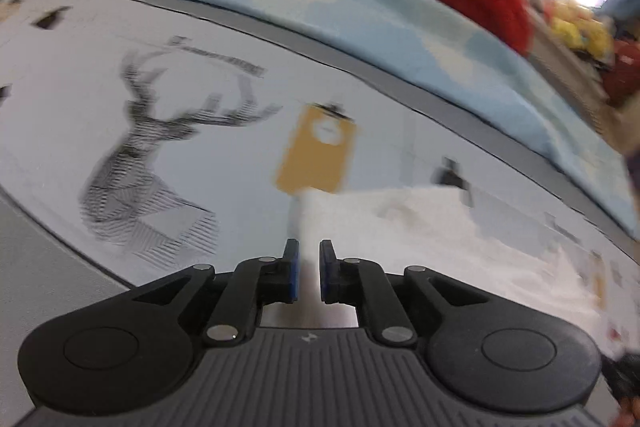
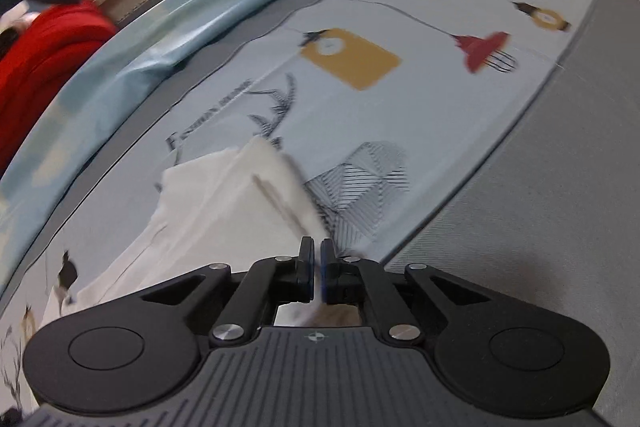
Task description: Fold small clothes
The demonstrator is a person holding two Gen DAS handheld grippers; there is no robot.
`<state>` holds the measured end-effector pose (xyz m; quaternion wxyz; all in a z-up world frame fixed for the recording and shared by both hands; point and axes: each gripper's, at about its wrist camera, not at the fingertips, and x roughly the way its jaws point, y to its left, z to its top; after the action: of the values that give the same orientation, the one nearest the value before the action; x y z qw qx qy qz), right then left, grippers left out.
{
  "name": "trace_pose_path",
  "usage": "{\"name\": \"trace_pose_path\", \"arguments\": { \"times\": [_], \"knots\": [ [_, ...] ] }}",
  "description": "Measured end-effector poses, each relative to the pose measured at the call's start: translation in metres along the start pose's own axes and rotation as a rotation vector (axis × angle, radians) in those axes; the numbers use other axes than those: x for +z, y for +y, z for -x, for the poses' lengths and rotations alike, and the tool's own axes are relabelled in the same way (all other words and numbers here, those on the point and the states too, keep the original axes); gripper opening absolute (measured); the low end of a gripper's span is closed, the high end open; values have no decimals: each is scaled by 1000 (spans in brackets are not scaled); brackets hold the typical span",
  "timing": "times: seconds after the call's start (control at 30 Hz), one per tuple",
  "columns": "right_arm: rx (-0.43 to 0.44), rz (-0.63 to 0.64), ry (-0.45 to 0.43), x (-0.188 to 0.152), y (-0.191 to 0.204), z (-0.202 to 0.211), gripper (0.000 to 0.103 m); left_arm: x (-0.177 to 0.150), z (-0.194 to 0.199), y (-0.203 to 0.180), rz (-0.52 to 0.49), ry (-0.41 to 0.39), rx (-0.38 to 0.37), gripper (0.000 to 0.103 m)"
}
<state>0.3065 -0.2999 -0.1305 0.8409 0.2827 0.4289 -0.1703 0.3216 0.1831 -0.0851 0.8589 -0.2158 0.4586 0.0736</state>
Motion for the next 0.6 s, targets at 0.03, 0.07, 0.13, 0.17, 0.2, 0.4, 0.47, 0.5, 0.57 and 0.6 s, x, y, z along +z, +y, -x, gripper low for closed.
{"name": "trace_pose_path", "arguments": {
  "times": [0.03, 0.07, 0.13, 0.17, 0.2, 0.4, 0.47, 0.5, 0.57, 0.6],
  "knots": [
    [8, -2, -7, 1, 1, 2, 5, -1, 1, -1, -18, 22, -39, 9],
    [25, 2, -13, 1, 2, 4, 5, -4, 0, -3, -42, 51, -67, 9],
    [71, 13, -9, 0, 5, 8, 5, -18, -12, -5, -148, 184, -28, 11],
    [90, 10, 13, 1, 5, 6, 7, -27, -21, -4, -206, 245, 51, 15],
    [102, -3, 56, 0, 4, 1, 11, -34, -27, 0, -266, 253, 152, 22],
    [41, 25, 123, -5, 4, -5, 11, -21, 10, 2, -224, 117, 46, 19],
    [37, 38, 107, -5, 6, 0, 11, -21, 12, -4, -215, 107, -16, 19],
    [33, 39, 104, -5, 6, 1, 11, -23, 8, -5, -213, 119, -29, 20],
    [29, 33, 111, -5, 4, -1, 11, -34, -7, -5, -238, 184, 16, 23],
    [21, 29, 117, -4, 1, -3, 11, -42, -17, -4, -258, 236, 85, 30]
  ]
}}
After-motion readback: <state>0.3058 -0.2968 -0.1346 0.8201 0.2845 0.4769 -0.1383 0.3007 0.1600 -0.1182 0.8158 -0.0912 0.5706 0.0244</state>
